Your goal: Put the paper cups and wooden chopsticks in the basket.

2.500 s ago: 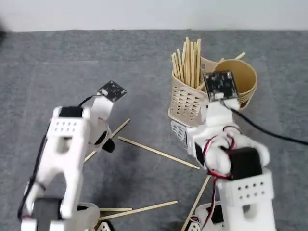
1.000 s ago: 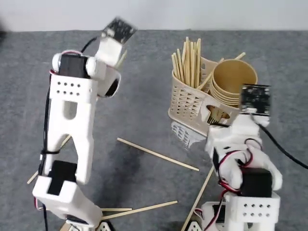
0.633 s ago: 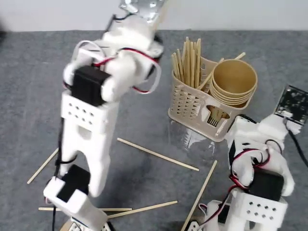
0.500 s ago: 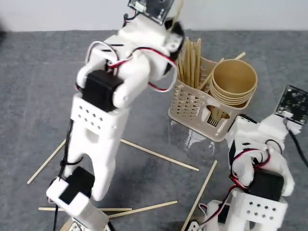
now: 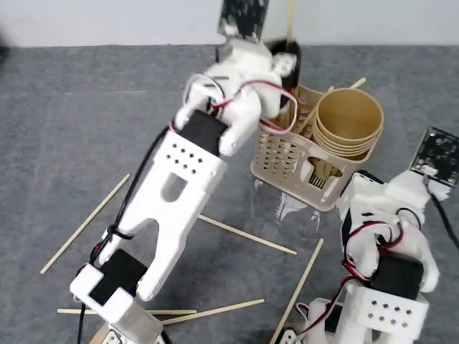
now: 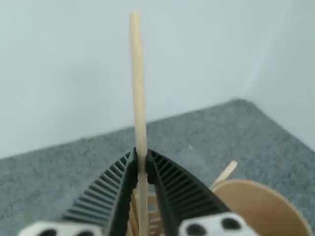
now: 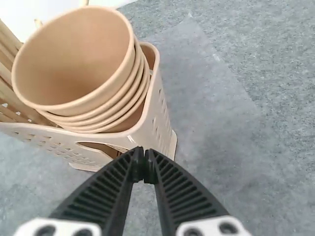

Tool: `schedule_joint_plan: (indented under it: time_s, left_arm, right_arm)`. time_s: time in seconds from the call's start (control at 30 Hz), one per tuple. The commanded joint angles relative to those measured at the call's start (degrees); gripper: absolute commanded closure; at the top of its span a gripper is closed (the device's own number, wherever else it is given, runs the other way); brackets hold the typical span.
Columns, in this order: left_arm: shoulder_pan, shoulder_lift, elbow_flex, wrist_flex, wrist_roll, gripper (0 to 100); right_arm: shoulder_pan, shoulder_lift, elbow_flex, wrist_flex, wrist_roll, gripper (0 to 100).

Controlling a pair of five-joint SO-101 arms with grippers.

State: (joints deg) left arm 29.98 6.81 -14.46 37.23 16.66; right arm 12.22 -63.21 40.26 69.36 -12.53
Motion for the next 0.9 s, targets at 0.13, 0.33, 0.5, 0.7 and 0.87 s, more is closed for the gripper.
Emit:
schedule_joint_plan:
  time_s: [0.13, 0.33, 0.5, 0.7, 0.87]
  left_arm:
    - [0.09, -14.24, 21.93, -12.48, 0.70, 92]
    - [-2.90, -23.38, 25.01, -1.67, -2.02, 81]
    - [-8.62, -26.55, 22.02, 12.57, -8.44, 81]
    - [-21.89, -28.48, 21.05, 27.43, -19.43, 81]
    - [-33.41, -28.13, 21.67, 36.40, -32.26, 84]
  right_arm:
    - [0.13, -0.48, -0.44, -1.36, -0.62, 99.0]
    - [0.13, -0.40, -0.44, -1.36, -0.62, 99.0]
    - [0.04, -0.31, -0.44, -1.36, -0.62, 99.0]
    - [-3.03, -0.31, 0.09, -0.84, -0.62, 99.0]
    - [-6.73, -0.84, 4.92, -4.79, -0.35, 99.0]
